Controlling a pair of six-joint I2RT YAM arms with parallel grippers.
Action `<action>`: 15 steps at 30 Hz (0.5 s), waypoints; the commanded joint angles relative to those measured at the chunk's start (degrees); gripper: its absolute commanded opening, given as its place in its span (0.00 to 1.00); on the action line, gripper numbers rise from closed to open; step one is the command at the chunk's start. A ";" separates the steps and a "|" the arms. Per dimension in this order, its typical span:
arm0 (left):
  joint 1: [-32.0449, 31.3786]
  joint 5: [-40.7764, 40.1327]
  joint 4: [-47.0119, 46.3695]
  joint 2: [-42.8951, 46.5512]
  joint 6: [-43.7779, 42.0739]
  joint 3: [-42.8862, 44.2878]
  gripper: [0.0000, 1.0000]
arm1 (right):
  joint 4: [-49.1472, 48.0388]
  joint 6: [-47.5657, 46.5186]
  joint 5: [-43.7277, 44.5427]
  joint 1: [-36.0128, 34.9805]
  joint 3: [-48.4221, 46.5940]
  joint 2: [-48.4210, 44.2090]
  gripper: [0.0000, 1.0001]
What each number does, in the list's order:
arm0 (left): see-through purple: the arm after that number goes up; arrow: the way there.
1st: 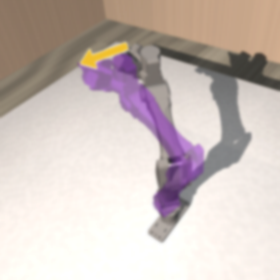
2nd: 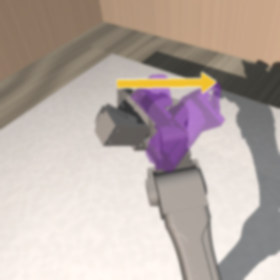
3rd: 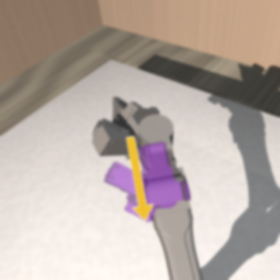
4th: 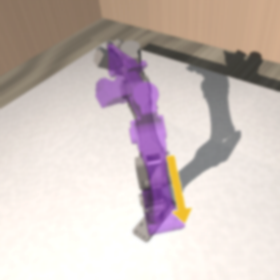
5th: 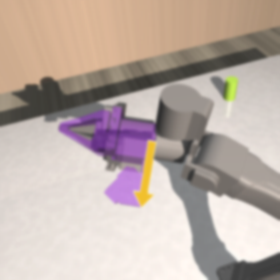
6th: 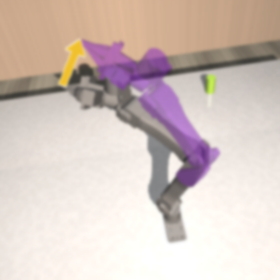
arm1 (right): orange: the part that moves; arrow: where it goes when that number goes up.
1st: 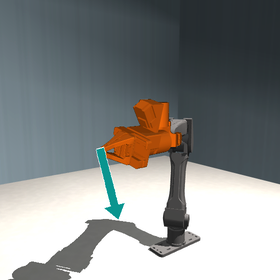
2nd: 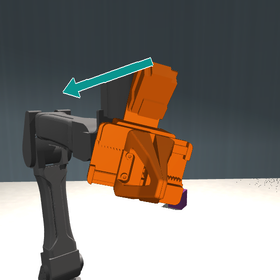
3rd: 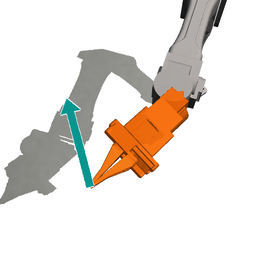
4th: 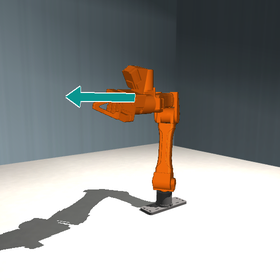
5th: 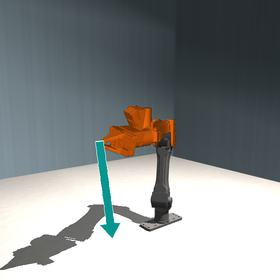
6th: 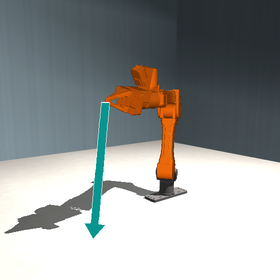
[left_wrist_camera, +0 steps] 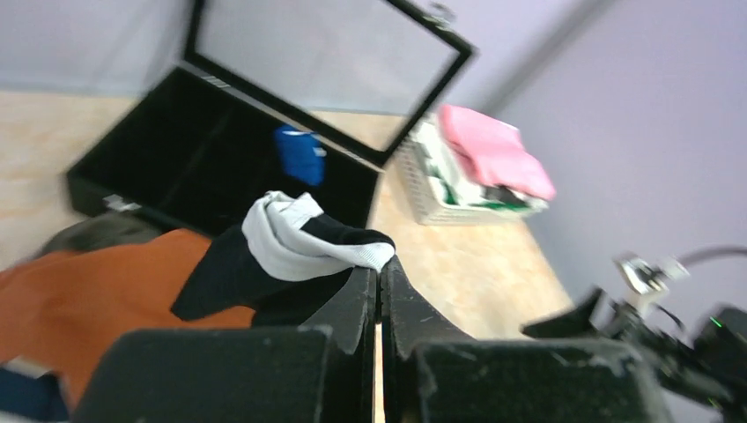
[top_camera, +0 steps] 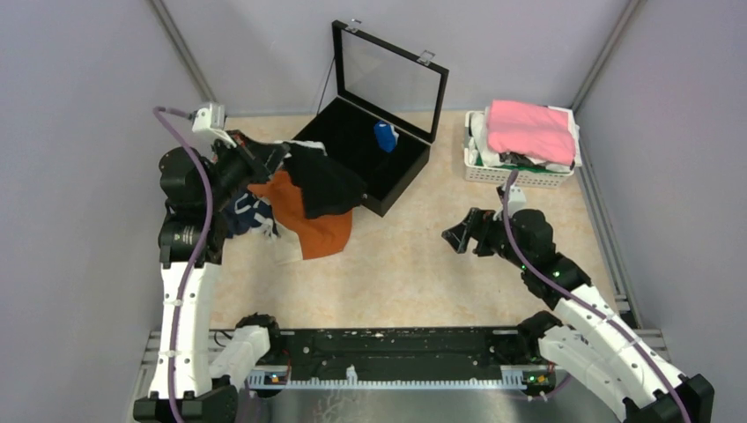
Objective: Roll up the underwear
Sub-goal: Pick up the underwear from the center of the board.
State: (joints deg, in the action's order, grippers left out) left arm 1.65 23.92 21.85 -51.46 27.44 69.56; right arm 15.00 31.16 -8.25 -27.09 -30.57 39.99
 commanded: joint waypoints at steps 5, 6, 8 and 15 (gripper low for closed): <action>-9.38 16.43 -10.75 -0.59 1.23 1.84 0.00 | -0.44 2.00 4.38 0.52 0.59 -4.97 0.87; -14.04 14.23 -10.77 -0.90 0.57 1.24 0.00 | -0.25 2.09 4.50 0.50 0.60 -5.33 0.87; -22.32 8.29 -10.72 -2.17 -0.79 0.00 0.00 | 0.10 2.12 5.14 0.54 0.60 -6.35 0.87; -39.89 -2.36 -11.24 -9.61 -2.05 0.24 0.00 | 4.50 1.34 10.20 0.51 -0.92 -12.11 0.87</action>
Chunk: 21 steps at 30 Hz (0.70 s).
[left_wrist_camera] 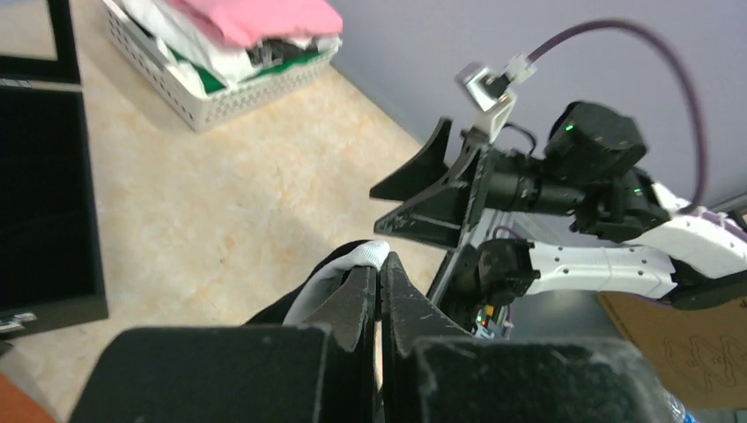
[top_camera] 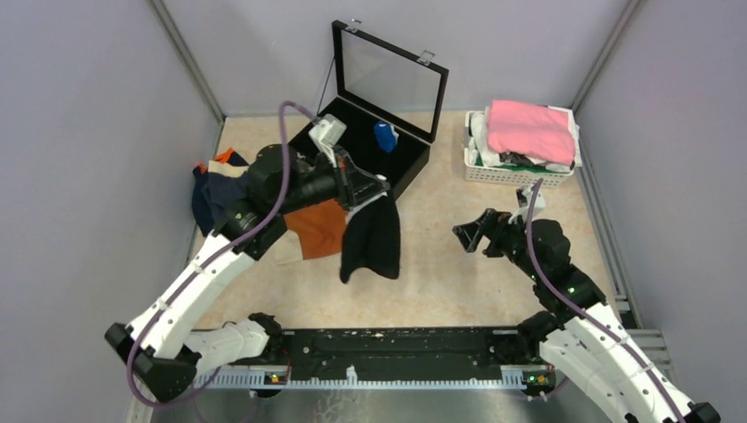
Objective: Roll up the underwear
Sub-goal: Pick up the underwear from the center of the board, then place the underwear at the center of the board.
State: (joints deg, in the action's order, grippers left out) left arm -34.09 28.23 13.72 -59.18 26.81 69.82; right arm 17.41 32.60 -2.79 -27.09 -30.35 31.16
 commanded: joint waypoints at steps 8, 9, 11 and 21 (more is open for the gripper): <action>-6.08 -9.92 -4.50 -3.22 1.50 -4.90 0.00 | 6.43 -1.63 10.54 0.49 -2.28 -5.69 0.88; -6.08 -11.14 -4.58 -3.54 2.18 -6.31 0.00 | 6.35 -1.60 10.55 0.49 -2.22 -5.61 0.89; -6.08 -12.15 -4.85 -4.16 3.11 -9.72 0.00 | 6.12 -1.51 10.07 0.46 -2.05 -5.10 0.89; -12.54 -9.17 1.08 -5.99 0.69 -5.08 0.00 | 6.33 -1.73 9.80 0.47 -2.30 -5.12 0.89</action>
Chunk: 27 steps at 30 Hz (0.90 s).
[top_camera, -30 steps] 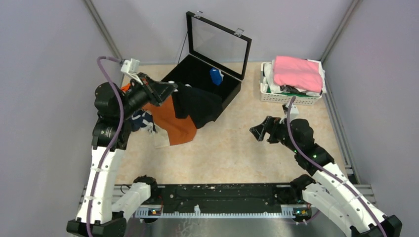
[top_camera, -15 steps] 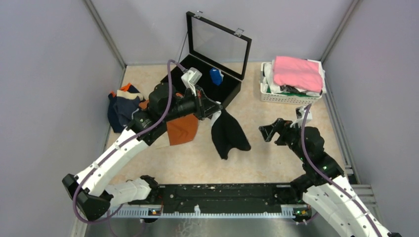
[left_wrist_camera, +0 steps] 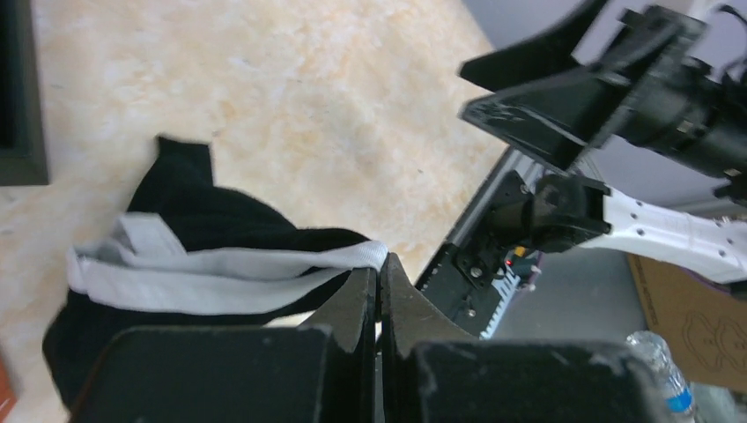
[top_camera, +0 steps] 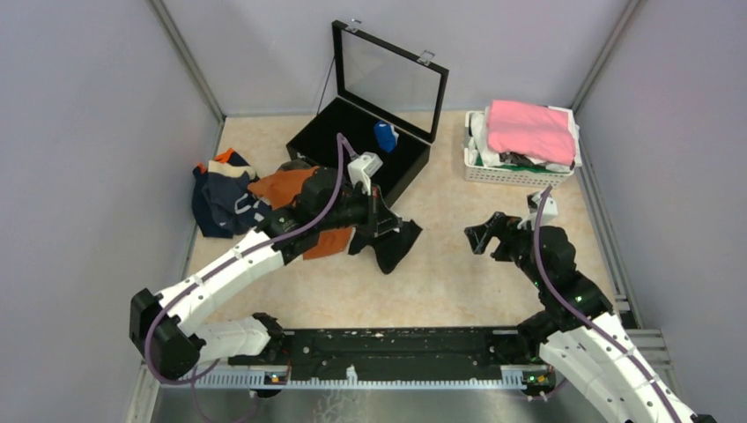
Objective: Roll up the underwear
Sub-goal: Place the underwear at the center of the board.
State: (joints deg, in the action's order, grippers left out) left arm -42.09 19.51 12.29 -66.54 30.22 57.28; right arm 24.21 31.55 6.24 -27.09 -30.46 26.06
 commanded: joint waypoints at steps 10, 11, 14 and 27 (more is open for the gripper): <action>-6.96 -18.56 22.64 8.17 -3.49 16.30 0.00 | -1.53 -0.69 0.23 0.53 -1.53 0.11 0.89; -6.96 -19.90 24.55 8.37 -3.23 17.17 0.00 | -1.53 -0.75 0.24 0.52 -1.53 0.13 0.89; -7.00 -22.80 27.46 9.42 -2.68 18.76 0.00 | -1.62 -1.17 0.27 0.50 -1.53 0.35 0.89; -15.91 -9.89 7.39 -13.70 -3.12 13.38 0.16 | 1.81 -1.07 1.57 0.54 -2.34 -1.81 0.90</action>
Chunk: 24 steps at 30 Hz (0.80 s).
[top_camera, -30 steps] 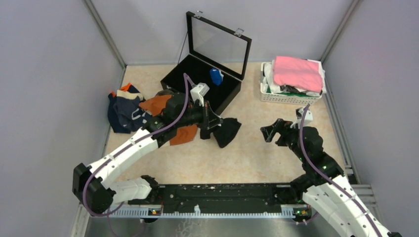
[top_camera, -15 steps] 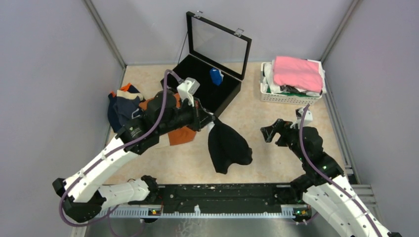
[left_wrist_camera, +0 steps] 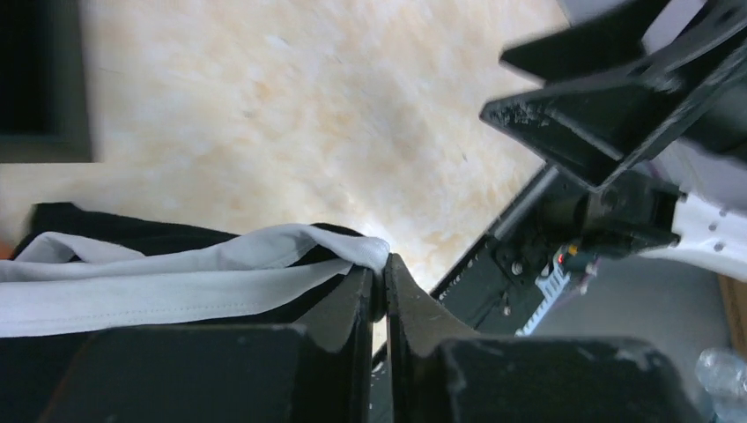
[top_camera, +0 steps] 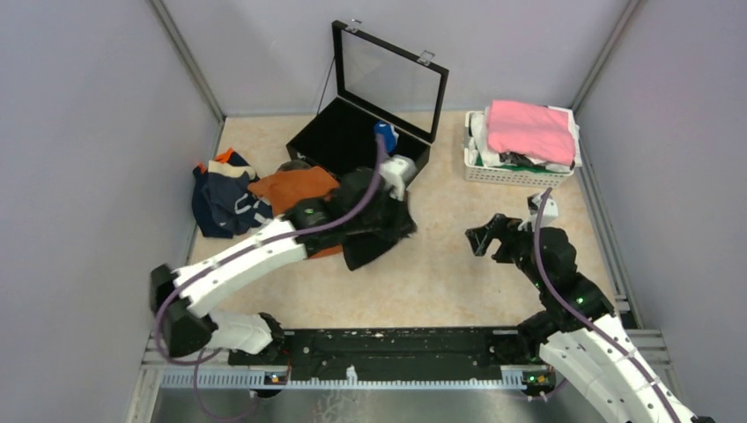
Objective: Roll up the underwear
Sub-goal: Place the underwear at the center of the board.
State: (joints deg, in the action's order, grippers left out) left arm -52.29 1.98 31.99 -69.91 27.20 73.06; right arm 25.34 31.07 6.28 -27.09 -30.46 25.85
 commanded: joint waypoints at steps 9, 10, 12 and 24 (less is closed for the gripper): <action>-8.10 5.14 -12.84 -12.34 1.83 -6.28 0.76 | 3.76 -1.35 5.04 0.52 -3.09 -3.46 0.90; -8.03 3.95 -12.89 -9.46 2.07 -7.35 0.79 | 3.56 -1.29 5.08 0.51 -2.92 -3.21 0.90; -7.96 0.44 -13.04 -5.30 3.17 -9.79 0.85 | 3.14 -1.20 4.30 0.50 -2.78 -2.17 0.90; -0.88 -21.38 -1.85 8.78 28.86 -26.34 0.84 | -1.30 -1.20 -4.34 0.47 -2.32 8.14 0.90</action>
State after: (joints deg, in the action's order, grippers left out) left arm -53.23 -14.15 26.33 -62.63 45.52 51.99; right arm 28.16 30.46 5.82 -27.07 -30.92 31.66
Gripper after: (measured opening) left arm 0.845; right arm 0.898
